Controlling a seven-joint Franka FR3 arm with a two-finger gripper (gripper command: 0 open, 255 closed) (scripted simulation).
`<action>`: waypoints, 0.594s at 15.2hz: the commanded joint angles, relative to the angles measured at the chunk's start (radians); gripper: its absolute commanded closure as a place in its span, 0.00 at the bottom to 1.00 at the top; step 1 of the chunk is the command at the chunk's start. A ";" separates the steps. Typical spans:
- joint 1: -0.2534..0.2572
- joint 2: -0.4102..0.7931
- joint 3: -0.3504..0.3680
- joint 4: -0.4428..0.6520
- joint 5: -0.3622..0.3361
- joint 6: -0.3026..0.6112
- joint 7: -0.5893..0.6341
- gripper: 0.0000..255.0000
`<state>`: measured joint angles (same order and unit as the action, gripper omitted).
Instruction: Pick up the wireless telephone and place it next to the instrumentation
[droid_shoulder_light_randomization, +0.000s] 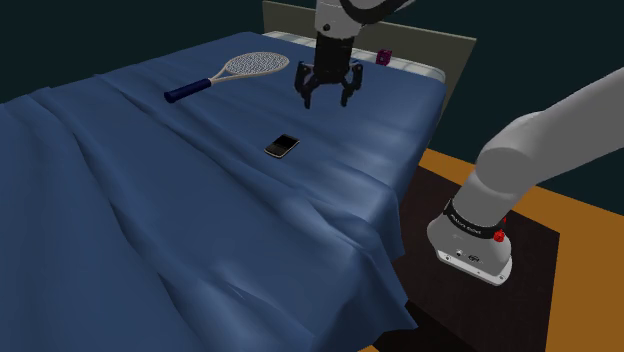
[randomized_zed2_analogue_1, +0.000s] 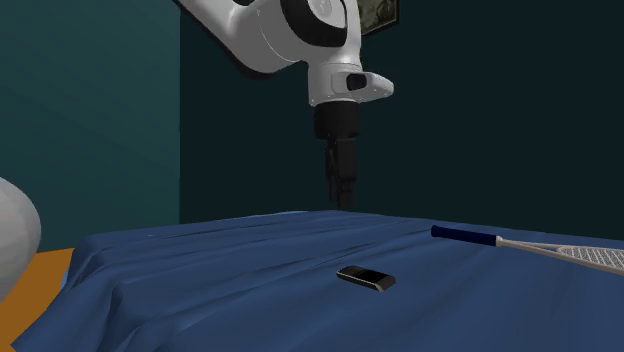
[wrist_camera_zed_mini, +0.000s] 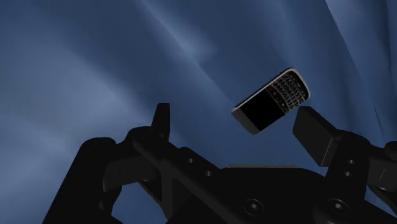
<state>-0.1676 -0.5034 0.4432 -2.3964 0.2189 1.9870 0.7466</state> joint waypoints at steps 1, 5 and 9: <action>-0.032 0.067 0.049 0.010 0.004 0.059 0.126 0.00; -0.100 0.228 0.140 0.058 -0.030 0.168 0.376 0.00; -0.160 0.409 0.206 0.123 -0.122 0.265 0.648 0.00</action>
<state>-0.3122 -0.1395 0.6369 -2.2860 0.1218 2.2249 1.3203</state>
